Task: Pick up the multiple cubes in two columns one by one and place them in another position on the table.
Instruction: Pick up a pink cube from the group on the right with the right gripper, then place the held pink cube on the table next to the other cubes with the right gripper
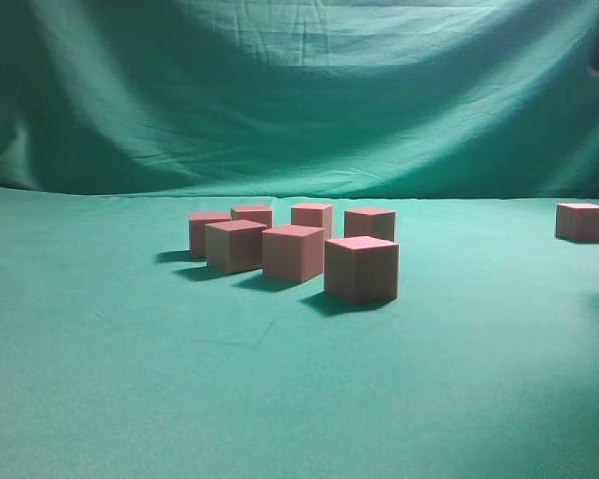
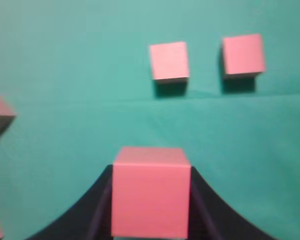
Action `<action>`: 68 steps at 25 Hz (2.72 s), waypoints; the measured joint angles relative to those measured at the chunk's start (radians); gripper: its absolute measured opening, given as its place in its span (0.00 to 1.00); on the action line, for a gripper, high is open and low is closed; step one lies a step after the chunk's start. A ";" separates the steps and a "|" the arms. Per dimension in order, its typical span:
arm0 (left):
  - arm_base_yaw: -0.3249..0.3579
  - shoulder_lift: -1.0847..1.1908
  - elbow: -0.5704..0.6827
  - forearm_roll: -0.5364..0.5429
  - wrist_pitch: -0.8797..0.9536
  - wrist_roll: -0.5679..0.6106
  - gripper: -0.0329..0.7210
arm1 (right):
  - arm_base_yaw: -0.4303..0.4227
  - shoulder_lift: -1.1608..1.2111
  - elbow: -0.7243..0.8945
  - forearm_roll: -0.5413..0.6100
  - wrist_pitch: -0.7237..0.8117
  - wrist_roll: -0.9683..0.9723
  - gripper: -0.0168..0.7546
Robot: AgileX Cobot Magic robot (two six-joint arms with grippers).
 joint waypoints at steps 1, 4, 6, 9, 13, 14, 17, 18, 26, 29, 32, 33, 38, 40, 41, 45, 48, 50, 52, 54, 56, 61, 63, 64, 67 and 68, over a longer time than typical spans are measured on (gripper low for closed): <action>0.000 0.000 0.000 0.000 0.000 0.000 0.04 | 0.049 -0.019 0.000 0.000 0.011 0.000 0.36; 0.000 0.000 0.000 0.000 0.000 0.000 0.04 | 0.197 -0.056 0.000 0.002 0.045 0.000 0.36; 0.000 0.000 0.000 0.000 0.000 0.000 0.04 | 0.299 -0.058 0.000 0.002 0.071 0.000 0.36; 0.000 0.000 0.000 0.000 0.000 0.000 0.04 | 0.449 -0.058 0.024 0.002 0.072 0.000 0.36; 0.000 0.000 0.000 0.000 0.000 0.000 0.04 | 0.608 -0.058 0.104 0.002 0.013 0.008 0.36; 0.000 0.000 0.000 0.000 0.000 0.000 0.04 | 0.638 -0.058 0.128 0.002 -0.003 0.015 0.36; 0.000 0.000 0.000 0.000 0.000 0.000 0.04 | 0.697 -0.058 0.189 0.003 -0.052 0.046 0.36; 0.000 0.000 0.000 0.000 0.000 0.000 0.04 | 0.710 -0.058 0.202 0.003 -0.066 0.054 0.36; 0.000 0.000 0.000 0.000 0.000 0.000 0.04 | 0.747 0.030 0.222 -0.039 -0.120 0.023 0.36; 0.000 0.000 0.000 0.000 0.000 0.000 0.04 | 0.750 0.074 0.222 -0.076 -0.174 0.019 0.36; 0.000 0.000 0.000 0.000 0.000 0.000 0.04 | 0.751 0.111 0.222 -0.106 -0.221 0.017 0.36; 0.000 0.000 0.000 0.000 0.000 0.000 0.04 | 0.751 0.123 0.222 -0.120 -0.238 0.019 0.36; 0.000 0.000 0.000 0.000 0.000 0.000 0.04 | 0.751 0.173 0.222 -0.214 -0.284 0.054 0.36; 0.000 0.000 0.000 0.000 0.000 0.000 0.04 | 0.751 0.188 0.222 -0.246 -0.288 0.079 0.36; 0.000 0.000 0.000 0.000 0.000 0.000 0.04 | 0.751 0.193 0.222 -0.259 -0.288 0.091 0.36; 0.000 0.000 0.000 0.000 0.000 0.000 0.04 | 0.751 0.207 0.222 -0.288 -0.296 0.127 0.36; 0.000 0.000 0.000 0.000 0.000 0.000 0.04 | 0.751 0.218 0.222 -0.295 -0.311 0.132 0.36; 0.000 0.000 0.000 0.000 0.000 0.000 0.04 | 0.751 0.227 0.222 -0.296 -0.316 0.133 0.36; 0.000 0.000 0.000 0.000 0.000 0.000 0.04 | 0.751 0.232 0.222 -0.297 -0.320 0.134 0.36; 0.000 0.000 0.000 0.000 0.000 0.000 0.04 | 0.751 0.232 0.222 -0.303 -0.320 0.135 0.36; 0.000 0.000 0.000 0.000 0.000 0.000 0.04 | 0.751 0.232 0.222 -0.310 -0.320 0.135 0.36; 0.000 0.000 0.000 0.000 0.000 0.000 0.04 | 0.751 0.232 0.222 -0.321 -0.320 0.137 0.36; 0.000 0.000 0.000 0.000 0.000 0.000 0.04 | 0.751 0.232 0.222 -0.323 -0.320 0.139 0.36; 0.000 0.000 0.000 0.000 0.000 0.000 0.04 | 0.751 0.232 0.222 -0.323 -0.320 0.139 0.36; 0.000 0.000 0.000 0.000 0.000 0.000 0.04 | 0.751 0.232 0.222 -0.325 -0.320 0.141 0.36; 0.000 0.000 0.000 0.000 0.000 0.000 0.04 | 0.751 0.232 0.222 -0.325 -0.320 0.141 0.36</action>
